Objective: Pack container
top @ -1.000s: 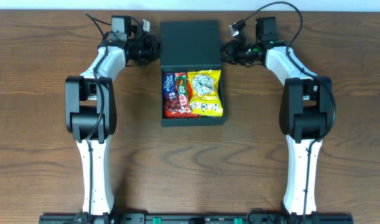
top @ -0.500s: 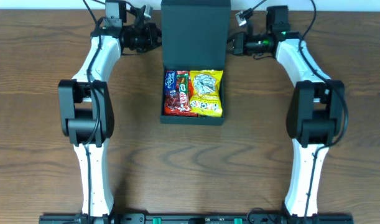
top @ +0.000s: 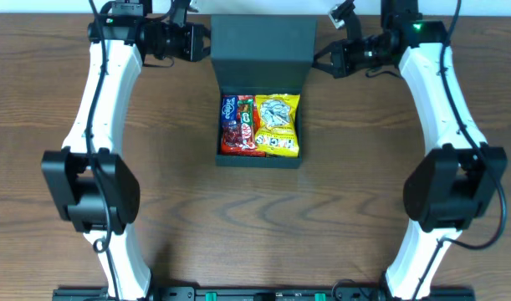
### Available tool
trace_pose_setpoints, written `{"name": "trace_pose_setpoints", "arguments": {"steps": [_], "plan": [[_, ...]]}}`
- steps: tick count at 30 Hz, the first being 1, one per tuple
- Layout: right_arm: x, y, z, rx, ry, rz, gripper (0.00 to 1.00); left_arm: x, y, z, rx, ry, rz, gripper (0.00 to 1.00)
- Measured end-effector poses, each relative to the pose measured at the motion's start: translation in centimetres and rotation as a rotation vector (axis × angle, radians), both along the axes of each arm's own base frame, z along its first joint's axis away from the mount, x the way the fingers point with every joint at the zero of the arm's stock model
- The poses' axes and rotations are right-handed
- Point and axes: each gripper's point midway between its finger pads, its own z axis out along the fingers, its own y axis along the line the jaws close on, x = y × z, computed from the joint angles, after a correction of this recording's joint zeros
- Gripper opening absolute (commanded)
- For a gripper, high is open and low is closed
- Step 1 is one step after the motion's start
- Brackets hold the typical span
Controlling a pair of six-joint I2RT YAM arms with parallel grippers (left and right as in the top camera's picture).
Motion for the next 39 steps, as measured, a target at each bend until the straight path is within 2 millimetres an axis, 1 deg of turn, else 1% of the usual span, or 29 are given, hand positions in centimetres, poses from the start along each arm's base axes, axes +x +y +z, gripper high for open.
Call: {"name": "trace_pose_setpoints", "arguments": {"steps": [3, 9, 15, 18, 20, 23, 25, 26, 27, 28, 29, 31, 34, 35, 37, 39], "plan": [[-1.0, -0.5, 0.5, -0.052, -0.022, 0.020, 0.02, -1.3, 0.6, 0.6, 0.068, -0.035, -0.023, 0.06], [-2.9, -1.4, 1.4, -0.129, -0.034, 0.045, 0.02, -3.9, 1.3, 1.9, 0.149, -0.072, -0.072, 0.06], [-3.2, -2.3, 3.1, -0.192, -0.102, 0.034, 0.01, -4.7, 2.4, 2.4, 0.228, -0.096, -0.057, 0.06], [-2.6, -2.6, 4.5, -0.217, -0.180, 0.019, 0.02, -4.5, 2.7, 3.4, 0.250, -0.138, -0.036, 0.06], [-1.7, -2.7, 6.3, -0.223, -0.275, 0.004, 0.02, -3.9, 2.8, 5.1, 0.263, -0.209, -0.006, 0.06], [-0.3, -2.8, 9.8, -0.225, -0.437, -0.021, 0.02, -3.4, 2.2, 8.7, 0.258, -0.335, 0.041, 0.06], [0.1, -2.8, 11.8, -0.222, -0.518, -0.034, 0.02, -3.6, 1.5, 10.9, 0.249, -0.396, 0.070, 0.05], [0.0, -2.7, 12.7, -0.220, -0.550, -0.037, 0.02, -3.9, 1.1, 11.8, 0.245, -0.413, 0.080, 0.06], [-0.2, -2.5, 13.6, -0.218, -0.576, -0.037, 0.02, -4.5, 0.4, 12.7, 0.245, -0.429, 0.087, 0.06], [-0.7, -2.1, 14.2, -0.213, -0.586, -0.032, 0.02, -5.0, 0.4, 13.5, 0.245, -0.439, 0.104, 0.06], [-1.2, -1.8, 14.7, -0.208, -0.590, -0.029, 0.02, -6.0, -0.9, 14.1, 0.247, -0.451, 0.087, 0.06], [-2.0, -1.5, 15.4, -0.199, -0.593, -0.025, 0.02, -7.1, -1.7, 14.9, 0.260, -0.464, 0.093, 0.06], [-3.6, -1.7, 16.7, -0.199, -0.596, -0.030, 0.01, -9.7, -2.7, 16.5, 0.287, -0.518, 0.101, 0.06], [-4.6, -2.0, 17.4, -0.200, -0.597, -0.037, 0.02, -11.1, -2.9, 17.4, 0.289, -0.554, 0.108, 0.06], [-7.0, -2.4, 19.1, -0.212, -0.610, -0.051, 0.01, -14.0, -2.4, 19.3, 0.283, -0.627, 0.133, 0.06], [-10.3, -3.0, 20.9, -0.228, -0.619, -0.067, 0.02, -17.4, -0.8, 21.8, 0.258, -0.730, 0.188, 0.06]]}}
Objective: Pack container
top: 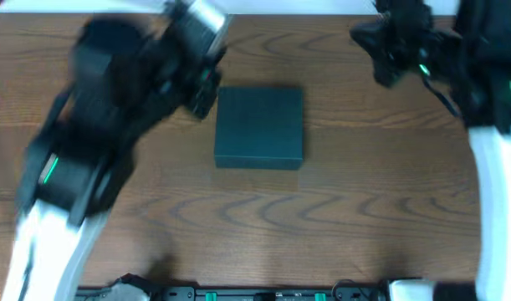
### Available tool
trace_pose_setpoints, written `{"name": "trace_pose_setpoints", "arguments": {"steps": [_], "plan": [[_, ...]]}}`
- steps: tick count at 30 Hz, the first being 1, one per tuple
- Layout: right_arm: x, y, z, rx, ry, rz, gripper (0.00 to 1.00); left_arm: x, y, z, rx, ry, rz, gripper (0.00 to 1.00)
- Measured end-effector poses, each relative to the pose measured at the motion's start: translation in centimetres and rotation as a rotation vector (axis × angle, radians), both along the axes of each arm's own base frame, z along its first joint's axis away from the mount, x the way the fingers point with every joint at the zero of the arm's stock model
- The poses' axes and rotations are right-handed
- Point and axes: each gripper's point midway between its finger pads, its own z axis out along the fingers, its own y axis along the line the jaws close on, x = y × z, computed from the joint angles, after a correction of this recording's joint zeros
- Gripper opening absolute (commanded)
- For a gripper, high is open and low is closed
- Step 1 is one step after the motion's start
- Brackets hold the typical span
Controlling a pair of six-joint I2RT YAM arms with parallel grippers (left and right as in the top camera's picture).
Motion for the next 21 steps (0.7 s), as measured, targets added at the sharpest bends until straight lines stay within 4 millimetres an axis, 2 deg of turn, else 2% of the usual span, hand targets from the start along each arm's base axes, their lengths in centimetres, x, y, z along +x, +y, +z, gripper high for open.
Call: {"name": "trace_pose_setpoints", "arguments": {"steps": [1, 2, 3, 4, 7, 9, 10, 14, 16, 17, 18, 20, 21], "plan": [[-2.2, -0.4, 0.7, -0.009, 0.005, -0.009, 0.02, -1.9, 1.0, 1.0, -0.016, -0.048, 0.016, 0.06], [-3.3, -0.5, 0.7, -0.014, 0.019, -0.010, 0.02, -3.8, 2.2, 2.2, -0.040, -0.111, 0.034, 0.06], [-6.3, -0.9, 1.0, -0.027, 0.045, -0.017, 0.02, -5.6, 3.2, 3.0, -0.064, -0.170, 0.050, 0.06], [-8.3, -1.1, 1.0, -0.032, 0.062, -0.019, 0.02, -7.6, 4.3, 3.4, -0.091, -0.224, 0.065, 0.06], [-12.7, -1.6, 1.0, -0.044, 0.091, -0.022, 0.02, -12.4, 6.7, 3.5, -0.176, -0.321, 0.093, 0.06], [-15.1, -1.9, 0.0, -0.048, 0.126, -0.023, 0.02, -14.2, 7.7, 2.2, -0.218, -0.323, 0.111, 0.06], [-16.1, -2.0, -0.7, -0.051, 0.147, -0.023, 0.02, -14.7, 7.9, 1.4, -0.233, -0.306, 0.117, 0.06], [-20.1, -2.6, -4.6, -0.073, 0.227, -0.038, 0.02, -15.2, 8.1, -5.0, -0.197, -0.091, 0.135, 0.06], [-22.5, -3.0, -7.0, -0.081, 0.256, -0.043, 0.02, -15.0, 8.0, -7.5, -0.169, 0.007, 0.146, 0.06], [-23.5, -3.0, -7.9, -0.079, 0.259, -0.046, 0.02, -15.0, 8.0, -8.2, -0.160, 0.032, 0.150, 0.07], [-24.5, -3.1, -8.7, -0.074, 0.255, -0.050, 0.02, -15.0, 8.0, -8.4, -0.158, 0.042, 0.151, 0.13], [-26.5, -3.3, -10.0, -0.059, 0.240, -0.061, 0.02, -15.1, 8.0, -8.7, -0.156, 0.057, 0.153, 0.40], [-27.6, -3.4, -10.6, -0.049, 0.222, -0.069, 0.02, -15.1, 8.0, -8.9, -0.157, 0.068, 0.156, 0.46]]}}
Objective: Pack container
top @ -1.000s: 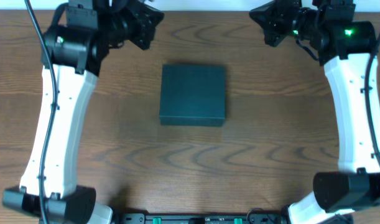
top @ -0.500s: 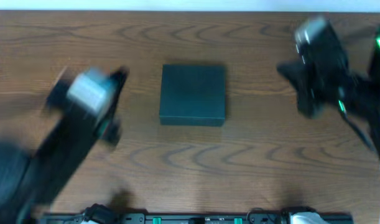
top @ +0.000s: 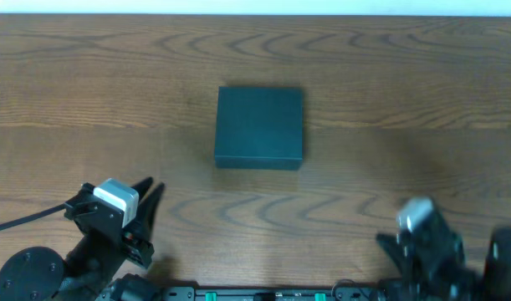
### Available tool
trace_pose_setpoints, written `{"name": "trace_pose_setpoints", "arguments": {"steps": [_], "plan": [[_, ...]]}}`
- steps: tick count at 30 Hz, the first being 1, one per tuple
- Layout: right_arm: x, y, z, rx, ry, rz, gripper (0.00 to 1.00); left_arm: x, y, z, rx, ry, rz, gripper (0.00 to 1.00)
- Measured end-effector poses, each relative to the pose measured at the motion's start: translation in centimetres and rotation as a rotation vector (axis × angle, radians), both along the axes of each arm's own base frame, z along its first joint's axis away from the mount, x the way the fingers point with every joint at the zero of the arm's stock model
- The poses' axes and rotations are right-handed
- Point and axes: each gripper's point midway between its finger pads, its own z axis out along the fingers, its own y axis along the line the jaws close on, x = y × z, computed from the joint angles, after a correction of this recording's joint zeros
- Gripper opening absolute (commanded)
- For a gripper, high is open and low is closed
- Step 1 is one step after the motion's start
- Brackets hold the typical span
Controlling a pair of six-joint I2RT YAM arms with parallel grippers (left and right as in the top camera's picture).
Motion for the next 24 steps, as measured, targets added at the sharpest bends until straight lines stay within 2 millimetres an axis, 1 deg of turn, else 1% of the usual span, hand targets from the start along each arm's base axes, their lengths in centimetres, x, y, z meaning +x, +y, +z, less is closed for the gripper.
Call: {"name": "trace_pose_setpoints", "arguments": {"steps": [1, 2, 3, 5, 7, 9, 14, 19, 24], "plan": [[-0.8, -0.1, -0.3, 0.007, -0.023, -0.005, 0.21, 0.0, 0.0, -0.1, 0.001, 0.004, 0.000, 0.53], [-1.5, -0.1, -0.5, 0.020, -0.044, -0.015, 0.53, 0.0, 0.0, -0.1, -0.004, 0.008, 0.002, 0.78], [-2.0, -0.1, -0.6, 0.027, -0.063, -0.019, 0.99, 0.0, 0.0, -0.1, -0.001, 0.007, 0.001, 0.95], [-2.8, -0.2, -0.6, 0.043, -0.102, -0.029, 0.99, 0.0, 0.0, -0.2, -0.004, 0.011, 0.002, 0.95], [-3.2, -0.2, -0.4, 0.059, -0.123, -0.039, 0.99, -0.1, 0.0, -0.3, -0.005, 0.017, 0.003, 0.95], [-3.4, -0.3, -0.4, 0.067, -0.125, -0.048, 0.99, -0.2, 0.1, -0.8, 0.005, 0.039, 0.003, 0.95], [-3.2, -0.4, -0.5, 0.069, -0.114, -0.067, 0.99, -1.4, 0.6, -3.9, 0.057, 0.165, 0.004, 0.95], [-3.2, -0.5, -0.6, 0.069, -0.112, -0.072, 0.99, -3.0, 1.2, -7.0, 0.112, 0.299, 0.005, 0.95], [-3.1, -0.5, -0.6, 0.070, -0.110, -0.075, 0.99, -4.7, 1.9, -9.4, 0.160, 0.415, 0.005, 0.95]]}}
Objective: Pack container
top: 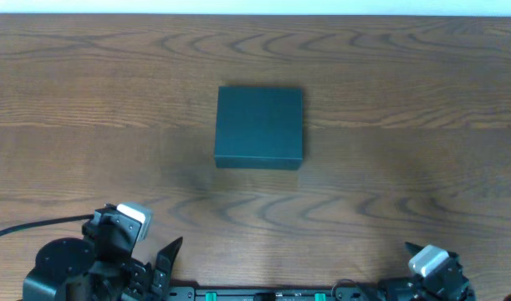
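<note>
The container is a dark teal box (259, 127) with its lid down, lying flat at the table's middle; whatever is inside it is hidden. My left gripper (166, 255) is folded back at the near left edge, far from the box, its two dark fingers (173, 247) apart with nothing between them. Only the white wrist end of my right gripper (431, 263) shows at the near right edge, and its fingers cannot be made out.
The brown wooden table (389, 167) spreads all around the box. A black cable (29, 226) runs in from the left edge to the left arm's base. A dark rail (263, 294) lines the near edge.
Both arms have drawn further back toward the near edge; the left gripper sits lower and more to the right, and the right one is mostly out of frame. The box has not moved.
At first the box stood open with snack packets inside, both grippers at the raised lid at the back. Then the lid was down and both arms were blurred in motion. After that they were low at the near edge, and now they rest folded there.
</note>
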### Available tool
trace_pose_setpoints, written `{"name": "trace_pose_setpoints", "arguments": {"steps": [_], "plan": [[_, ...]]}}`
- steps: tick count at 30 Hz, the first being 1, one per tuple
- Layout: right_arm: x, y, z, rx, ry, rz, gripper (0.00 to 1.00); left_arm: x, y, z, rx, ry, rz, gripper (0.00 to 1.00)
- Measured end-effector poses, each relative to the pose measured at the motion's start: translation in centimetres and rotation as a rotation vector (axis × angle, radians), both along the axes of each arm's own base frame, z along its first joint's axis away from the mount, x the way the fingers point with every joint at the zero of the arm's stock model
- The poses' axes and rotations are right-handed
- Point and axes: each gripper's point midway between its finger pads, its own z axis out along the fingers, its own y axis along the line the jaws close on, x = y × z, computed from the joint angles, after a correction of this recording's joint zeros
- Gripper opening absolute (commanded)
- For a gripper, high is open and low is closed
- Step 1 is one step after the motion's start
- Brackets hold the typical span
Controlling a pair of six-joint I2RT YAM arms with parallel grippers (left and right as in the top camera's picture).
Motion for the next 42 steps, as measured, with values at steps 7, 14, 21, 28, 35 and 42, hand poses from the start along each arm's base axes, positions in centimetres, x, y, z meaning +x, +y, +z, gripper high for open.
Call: {"name": "trace_pose_setpoints", "arguments": {"steps": [7, 14, 21, 28, 35, 42], "plan": [[0.0, 0.0, 0.0, 0.000, 0.001, -0.001, 0.99, 0.6, 1.2, 0.9, 0.015, -0.083, 0.067, 0.95], [0.0, 0.0, 0.0, 0.001, 0.003, -0.002, 0.99, 3.2, 3.9, 1.1, 0.007, -0.330, 0.263, 0.95], [0.0, 0.0, -0.1, 0.002, 0.004, -0.002, 0.99, 5.2, 6.1, -4.7, 0.030, -0.390, 0.418, 0.95], [0.0, 0.0, -0.1, 0.002, 0.004, -0.002, 0.99, 7.3, 8.8, -9.1, -0.040, -0.360, 0.657, 0.95], [0.0, 0.0, -0.1, 0.001, 0.004, -0.003, 0.99, 8.0, 10.1, -12.1, -0.037, -0.316, 0.756, 0.95], [0.0, 0.0, -0.1, 0.002, 0.004, -0.002, 0.99, 8.2, 10.7, -13.8, -0.019, -0.291, 0.792, 0.95]]}}
